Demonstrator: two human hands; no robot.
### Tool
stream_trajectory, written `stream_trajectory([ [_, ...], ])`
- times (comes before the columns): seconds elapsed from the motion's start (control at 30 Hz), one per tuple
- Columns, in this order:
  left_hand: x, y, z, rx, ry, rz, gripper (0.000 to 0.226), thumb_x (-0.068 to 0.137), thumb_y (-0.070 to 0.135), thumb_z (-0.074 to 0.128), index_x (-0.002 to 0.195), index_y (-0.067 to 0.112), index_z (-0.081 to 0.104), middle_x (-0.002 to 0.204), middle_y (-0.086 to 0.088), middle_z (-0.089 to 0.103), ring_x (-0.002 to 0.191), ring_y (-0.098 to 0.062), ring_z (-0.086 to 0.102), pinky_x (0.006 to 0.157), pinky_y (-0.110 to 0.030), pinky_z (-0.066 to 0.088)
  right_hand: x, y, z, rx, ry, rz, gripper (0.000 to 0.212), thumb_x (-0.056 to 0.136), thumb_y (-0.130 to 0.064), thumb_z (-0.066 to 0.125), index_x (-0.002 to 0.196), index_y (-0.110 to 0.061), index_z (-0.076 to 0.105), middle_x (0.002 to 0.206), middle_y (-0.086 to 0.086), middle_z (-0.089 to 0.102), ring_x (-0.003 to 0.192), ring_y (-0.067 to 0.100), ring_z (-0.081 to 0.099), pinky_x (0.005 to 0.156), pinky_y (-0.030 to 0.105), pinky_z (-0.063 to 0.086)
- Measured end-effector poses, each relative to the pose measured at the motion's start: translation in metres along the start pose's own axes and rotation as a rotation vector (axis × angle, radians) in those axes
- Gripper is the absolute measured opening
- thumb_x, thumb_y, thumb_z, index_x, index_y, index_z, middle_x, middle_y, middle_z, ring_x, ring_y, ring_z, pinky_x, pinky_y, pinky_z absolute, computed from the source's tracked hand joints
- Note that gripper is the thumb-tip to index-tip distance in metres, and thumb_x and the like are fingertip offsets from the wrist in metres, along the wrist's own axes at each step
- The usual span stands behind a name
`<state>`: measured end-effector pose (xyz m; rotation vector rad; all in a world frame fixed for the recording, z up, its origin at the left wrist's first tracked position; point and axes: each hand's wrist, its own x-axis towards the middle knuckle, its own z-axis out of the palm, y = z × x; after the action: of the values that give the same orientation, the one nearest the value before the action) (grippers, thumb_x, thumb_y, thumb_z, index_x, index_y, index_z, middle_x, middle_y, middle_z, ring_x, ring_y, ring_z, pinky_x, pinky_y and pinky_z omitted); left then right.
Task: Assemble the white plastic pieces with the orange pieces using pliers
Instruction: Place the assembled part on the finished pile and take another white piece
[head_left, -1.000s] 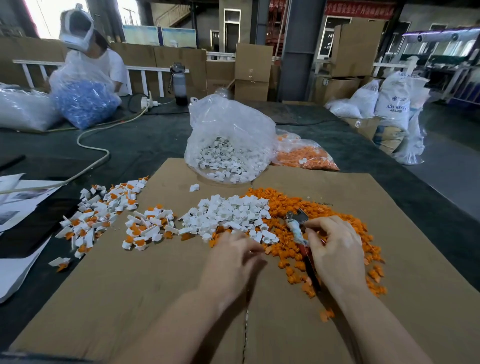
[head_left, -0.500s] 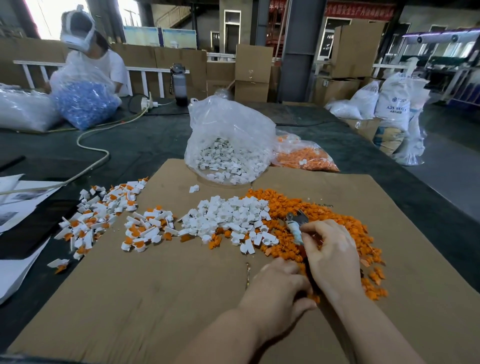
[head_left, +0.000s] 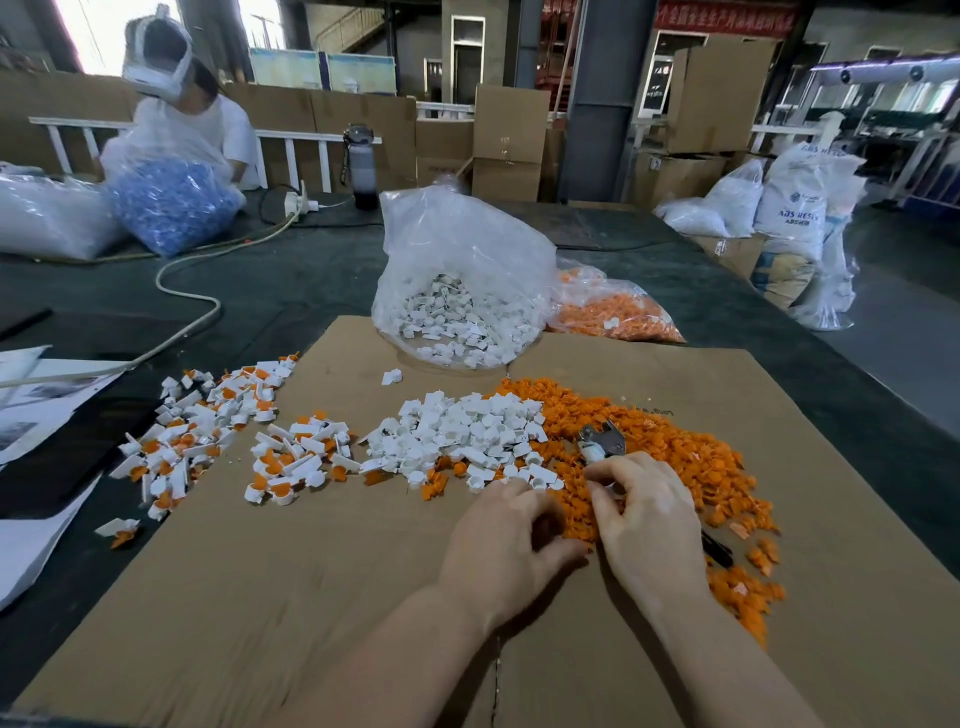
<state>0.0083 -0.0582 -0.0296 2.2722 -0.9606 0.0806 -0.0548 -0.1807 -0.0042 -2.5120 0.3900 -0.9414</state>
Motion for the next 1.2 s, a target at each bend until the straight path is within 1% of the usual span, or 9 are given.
stream_trajectory([
  [0.1, 0.002, 0.004, 0.002, 0.079, -0.081, 0.078, 0.035, 0.082, 0.053, 0.058, 0.107, 0.028, 0.061, 0.098, 0.009, 0.052, 0.096, -0.010, 0.040, 0.073, -0.023, 0.032, 0.001, -0.002, 0.003, 0.000, 0.001, -0.005, 0.011, 0.075, 0.001, 0.072, 0.081, -0.008, 0.070, 0.079, 0.002, 0.065, 0.080, 0.024, 0.059, 0.072, 0.040, 0.046],
  [0.23, 0.008, 0.002, 0.001, -0.026, -0.001, -0.003, 0.022, 0.088, 0.034, 0.060, 0.107, 0.024, 0.064, 0.103, 0.006, 0.060, 0.099, -0.010, 0.048, 0.083, -0.019, 0.037, 0.000, -0.003, 0.006, 0.008, -0.020, -0.011, 0.012, 0.076, 0.001, 0.071, 0.081, -0.009, 0.071, 0.080, 0.001, 0.065, 0.081, 0.024, 0.059, 0.074, 0.041, 0.047],
  [0.37, 0.010, 0.000, -0.003, -0.235, 0.119, -0.171, 0.013, 0.087, 0.025, 0.063, 0.097, 0.021, 0.070, 0.090, 0.010, 0.065, 0.081, -0.002, 0.054, 0.070, -0.003, 0.037, -0.004, -0.003, 0.010, 0.011, -0.081, -0.042, 0.017, 0.077, 0.003, 0.069, 0.087, -0.010, 0.072, 0.085, 0.002, 0.067, 0.086, 0.024, 0.061, 0.079, 0.039, 0.046],
  [0.5, 0.011, -0.002, -0.005, -0.362, 0.146, -0.248, 0.012, 0.087, 0.020, 0.063, 0.096, 0.019, 0.071, 0.086, 0.010, 0.066, 0.081, -0.001, 0.057, 0.068, 0.001, 0.035, -0.004, -0.005, 0.015, -0.007, -0.168, -0.053, 0.013, 0.079, -0.008, 0.071, 0.089, -0.016, 0.073, 0.087, -0.002, 0.066, 0.089, 0.019, 0.059, 0.081, 0.036, 0.040],
  [0.63, 0.009, -0.005, -0.005, -0.422, 0.145, -0.278, 0.014, 0.089, 0.018, 0.061, 0.098, 0.020, 0.071, 0.089, 0.013, 0.067, 0.086, 0.000, 0.059, 0.071, 0.000, 0.037, -0.004, -0.008, 0.022, 0.001, -0.112, -0.023, 0.007, 0.076, -0.010, 0.074, 0.078, -0.016, 0.071, 0.078, -0.002, 0.065, 0.081, 0.021, 0.060, 0.075, 0.036, 0.037],
  [0.73, 0.005, -0.006, -0.007, -0.516, 0.285, -0.362, 0.016, 0.087, 0.014, 0.063, 0.085, 0.029, 0.065, 0.083, 0.014, 0.064, 0.083, 0.000, 0.058, 0.068, 0.001, 0.037, -0.005, -0.008, 0.025, -0.078, -0.046, -0.007, 0.014, 0.069, -0.006, 0.080, 0.072, -0.015, 0.069, 0.070, -0.002, 0.063, 0.072, 0.024, 0.060, 0.071, 0.036, 0.037],
  [0.93, 0.003, -0.025, -0.017, -0.475, 0.416, -0.490, 0.021, 0.087, 0.005, 0.060, 0.081, 0.026, 0.059, 0.093, -0.001, 0.062, 0.085, -0.006, 0.053, 0.066, 0.002, 0.034, -0.006, 0.004, 0.022, -0.284, 0.092, -0.022, 0.020, 0.061, -0.004, 0.085, 0.068, -0.012, 0.068, 0.067, 0.001, 0.062, 0.064, 0.026, 0.060, 0.067, 0.040, 0.044],
  [1.1, 0.004, -0.026, -0.017, -0.319, 0.348, -0.417, 0.019, 0.085, 0.013, 0.064, 0.079, 0.030, 0.059, 0.088, 0.012, 0.051, 0.085, -0.004, 0.046, 0.066, 0.001, 0.030, -0.002, 0.003, 0.016, -0.320, 0.200, -0.056, 0.013, 0.069, -0.008, 0.080, 0.072, -0.011, 0.068, 0.069, 0.003, 0.063, 0.063, 0.026, 0.057, 0.067, 0.039, 0.042],
  [1.2, 0.008, -0.025, -0.015, -0.195, 0.300, -0.366, 0.017, 0.085, 0.017, 0.065, 0.101, 0.023, 0.067, 0.093, 0.007, 0.049, 0.086, -0.006, 0.044, 0.068, -0.006, 0.027, -0.003, -0.008, 0.022, -0.236, 0.201, -0.092, 0.012, 0.071, -0.011, 0.079, 0.073, -0.014, 0.067, 0.071, -0.001, 0.063, 0.066, 0.023, 0.059, 0.068, 0.036, 0.041],
])
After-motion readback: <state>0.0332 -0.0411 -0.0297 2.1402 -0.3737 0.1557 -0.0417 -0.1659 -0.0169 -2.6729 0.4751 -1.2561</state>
